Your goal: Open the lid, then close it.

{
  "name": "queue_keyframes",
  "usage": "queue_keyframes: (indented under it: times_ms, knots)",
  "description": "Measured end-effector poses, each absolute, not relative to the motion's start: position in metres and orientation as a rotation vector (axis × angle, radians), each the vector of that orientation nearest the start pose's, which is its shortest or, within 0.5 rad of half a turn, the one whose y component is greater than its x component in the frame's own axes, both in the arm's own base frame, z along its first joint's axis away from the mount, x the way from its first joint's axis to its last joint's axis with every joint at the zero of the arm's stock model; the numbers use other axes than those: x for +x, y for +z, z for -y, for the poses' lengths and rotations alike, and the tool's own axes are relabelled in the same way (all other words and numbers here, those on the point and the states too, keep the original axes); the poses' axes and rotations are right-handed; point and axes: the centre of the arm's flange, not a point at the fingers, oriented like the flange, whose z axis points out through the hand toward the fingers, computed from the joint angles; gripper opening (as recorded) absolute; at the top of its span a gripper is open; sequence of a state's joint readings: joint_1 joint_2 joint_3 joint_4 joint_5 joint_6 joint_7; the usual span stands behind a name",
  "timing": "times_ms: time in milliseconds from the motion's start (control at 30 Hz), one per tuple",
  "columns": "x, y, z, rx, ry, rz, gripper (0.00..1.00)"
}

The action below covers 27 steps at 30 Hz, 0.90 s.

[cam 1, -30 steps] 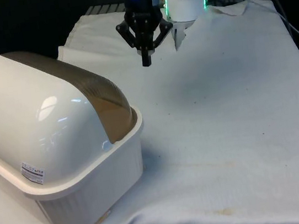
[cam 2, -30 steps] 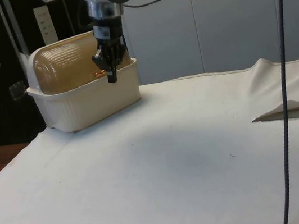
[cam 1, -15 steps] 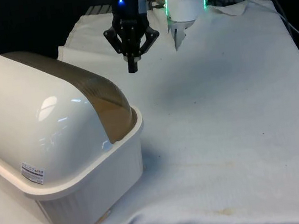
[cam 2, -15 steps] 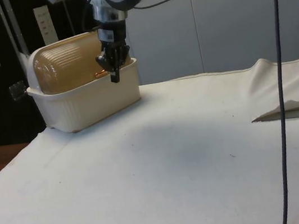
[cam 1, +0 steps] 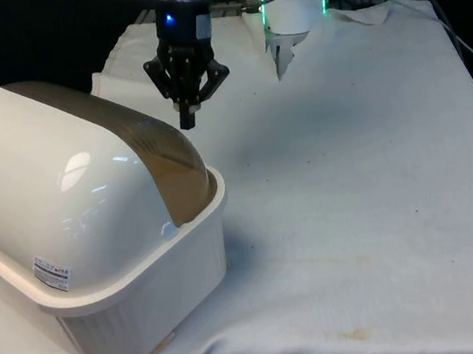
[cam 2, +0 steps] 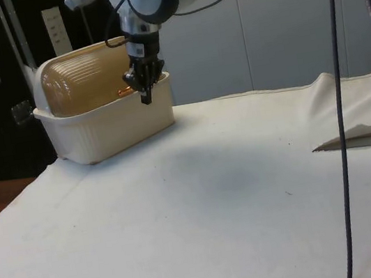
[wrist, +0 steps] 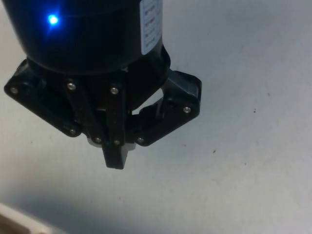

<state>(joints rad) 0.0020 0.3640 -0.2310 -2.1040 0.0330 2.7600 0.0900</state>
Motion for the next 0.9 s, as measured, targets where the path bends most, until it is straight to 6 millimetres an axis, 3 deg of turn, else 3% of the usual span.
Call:
queue_keyframes:
  times_ms: [533,900]
  knots:
    - [0.600,0.279,0.157,-3.147,-0.517,-0.601,0.00]
    - [0.603,0.279,0.160,-3.122,-0.591,-0.662,0.00]
